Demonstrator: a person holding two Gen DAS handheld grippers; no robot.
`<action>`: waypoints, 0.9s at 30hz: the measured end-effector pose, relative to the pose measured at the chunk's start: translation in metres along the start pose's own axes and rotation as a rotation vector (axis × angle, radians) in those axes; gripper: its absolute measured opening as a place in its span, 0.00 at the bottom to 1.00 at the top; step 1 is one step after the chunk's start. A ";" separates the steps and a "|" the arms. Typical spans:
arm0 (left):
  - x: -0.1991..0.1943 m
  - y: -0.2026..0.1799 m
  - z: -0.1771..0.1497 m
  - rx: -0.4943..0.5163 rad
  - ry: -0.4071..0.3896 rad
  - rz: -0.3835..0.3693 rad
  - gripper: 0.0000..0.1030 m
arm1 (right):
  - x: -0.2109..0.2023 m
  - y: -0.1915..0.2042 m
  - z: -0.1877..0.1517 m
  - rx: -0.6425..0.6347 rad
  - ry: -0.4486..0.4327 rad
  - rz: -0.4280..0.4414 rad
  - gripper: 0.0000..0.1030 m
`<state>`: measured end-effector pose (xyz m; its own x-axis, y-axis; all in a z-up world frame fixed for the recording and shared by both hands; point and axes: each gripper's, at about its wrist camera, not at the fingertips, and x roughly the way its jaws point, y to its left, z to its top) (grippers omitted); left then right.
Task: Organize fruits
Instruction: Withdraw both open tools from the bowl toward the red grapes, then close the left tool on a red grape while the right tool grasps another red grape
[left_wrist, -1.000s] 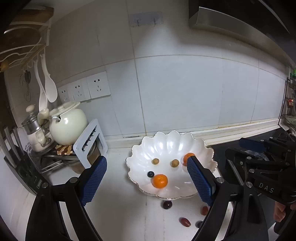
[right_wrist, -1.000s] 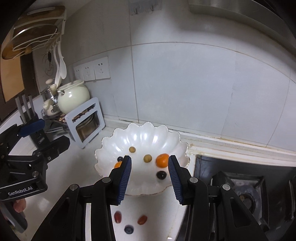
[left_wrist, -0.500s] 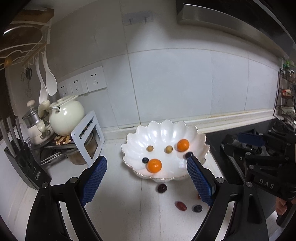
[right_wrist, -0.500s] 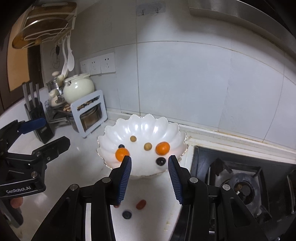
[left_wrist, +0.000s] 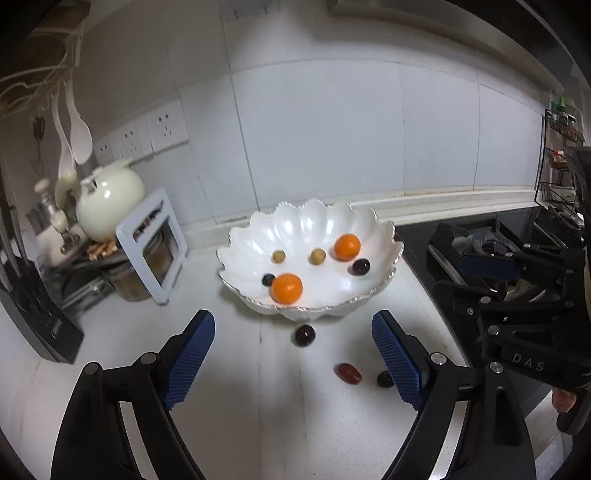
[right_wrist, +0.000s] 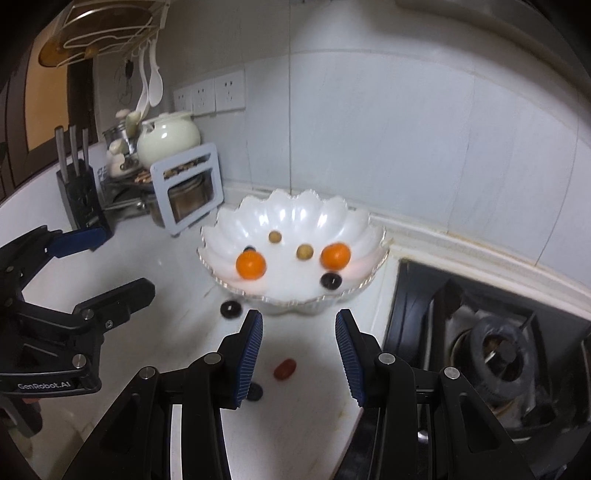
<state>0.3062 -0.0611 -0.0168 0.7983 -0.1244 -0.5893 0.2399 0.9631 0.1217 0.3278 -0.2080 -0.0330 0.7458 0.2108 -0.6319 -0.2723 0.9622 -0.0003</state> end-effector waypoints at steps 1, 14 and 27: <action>0.004 -0.001 -0.002 -0.006 0.015 -0.017 0.82 | 0.004 -0.001 -0.003 0.005 0.013 0.015 0.41; 0.044 -0.010 -0.032 0.028 0.099 -0.131 0.70 | 0.047 -0.006 -0.030 0.030 0.131 0.072 0.41; 0.082 -0.024 -0.050 0.076 0.171 -0.244 0.60 | 0.081 -0.009 -0.042 0.066 0.196 0.112 0.41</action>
<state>0.3383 -0.0829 -0.1085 0.6089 -0.3018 -0.7336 0.4591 0.8882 0.0157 0.3651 -0.2065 -0.1163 0.5786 0.2857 -0.7639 -0.3017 0.9452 0.1250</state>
